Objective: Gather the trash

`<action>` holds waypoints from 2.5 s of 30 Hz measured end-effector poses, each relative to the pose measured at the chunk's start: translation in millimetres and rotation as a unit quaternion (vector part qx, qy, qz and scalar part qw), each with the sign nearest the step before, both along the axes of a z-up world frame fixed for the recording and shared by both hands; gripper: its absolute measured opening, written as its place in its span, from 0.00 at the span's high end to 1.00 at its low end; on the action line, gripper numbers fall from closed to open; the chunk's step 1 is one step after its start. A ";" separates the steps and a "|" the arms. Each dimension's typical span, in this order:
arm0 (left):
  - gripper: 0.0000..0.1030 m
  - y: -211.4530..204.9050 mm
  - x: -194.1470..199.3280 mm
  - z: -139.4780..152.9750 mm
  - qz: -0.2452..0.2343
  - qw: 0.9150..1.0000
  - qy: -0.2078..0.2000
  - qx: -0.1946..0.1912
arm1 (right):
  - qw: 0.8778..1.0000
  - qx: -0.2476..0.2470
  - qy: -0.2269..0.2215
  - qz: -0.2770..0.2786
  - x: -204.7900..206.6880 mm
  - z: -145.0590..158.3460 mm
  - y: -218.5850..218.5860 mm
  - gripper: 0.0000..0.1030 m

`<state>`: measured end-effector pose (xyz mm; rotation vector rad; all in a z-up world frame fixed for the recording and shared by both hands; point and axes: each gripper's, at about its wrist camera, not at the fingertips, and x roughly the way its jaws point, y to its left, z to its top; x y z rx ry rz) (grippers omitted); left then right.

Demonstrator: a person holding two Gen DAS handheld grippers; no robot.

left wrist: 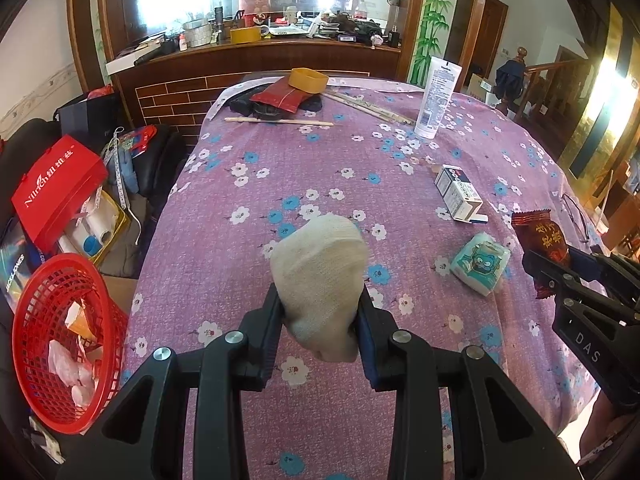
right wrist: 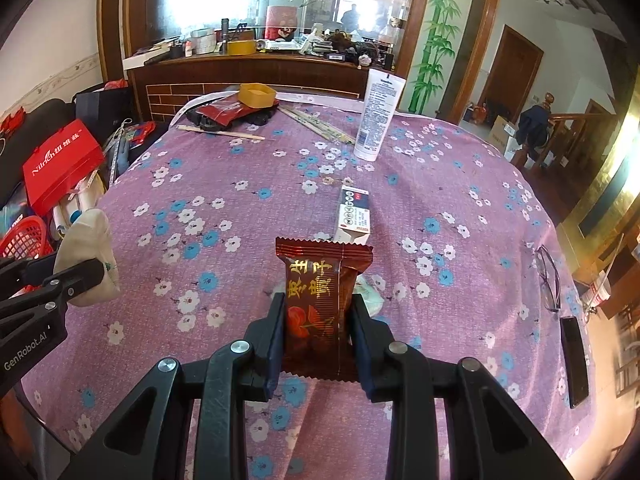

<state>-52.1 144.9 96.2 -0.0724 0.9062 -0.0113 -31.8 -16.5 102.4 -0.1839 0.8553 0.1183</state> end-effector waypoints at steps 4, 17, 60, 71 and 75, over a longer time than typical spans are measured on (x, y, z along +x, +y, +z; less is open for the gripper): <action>0.68 5.8 -4.5 0.4 0.007 1.000 -0.001 -0.003 | 1.000 -0.002 0.002 0.009 -1.3 -0.3 6.6 0.68; 0.68 36.1 -26.6 -0.8 0.041 0.999 -0.006 -0.008 | 0.999 -0.014 0.003 0.047 -13.1 -0.9 41.0 0.68; 0.68 148.6 -82.9 -6.1 0.171 0.985 -0.009 -0.035 | 0.982 -0.043 0.008 0.183 -29.2 -0.3 170.0 0.68; 0.68 188.7 -104.8 -12.8 0.223 0.973 -0.002 -0.059 | 0.974 -0.016 0.041 0.223 -22.1 -5.4 199.9 0.68; 0.68 214.5 -117.5 -16.8 0.259 0.963 0.003 -0.069 | 0.967 0.012 0.062 0.246 -18.4 -4.2 214.2 0.68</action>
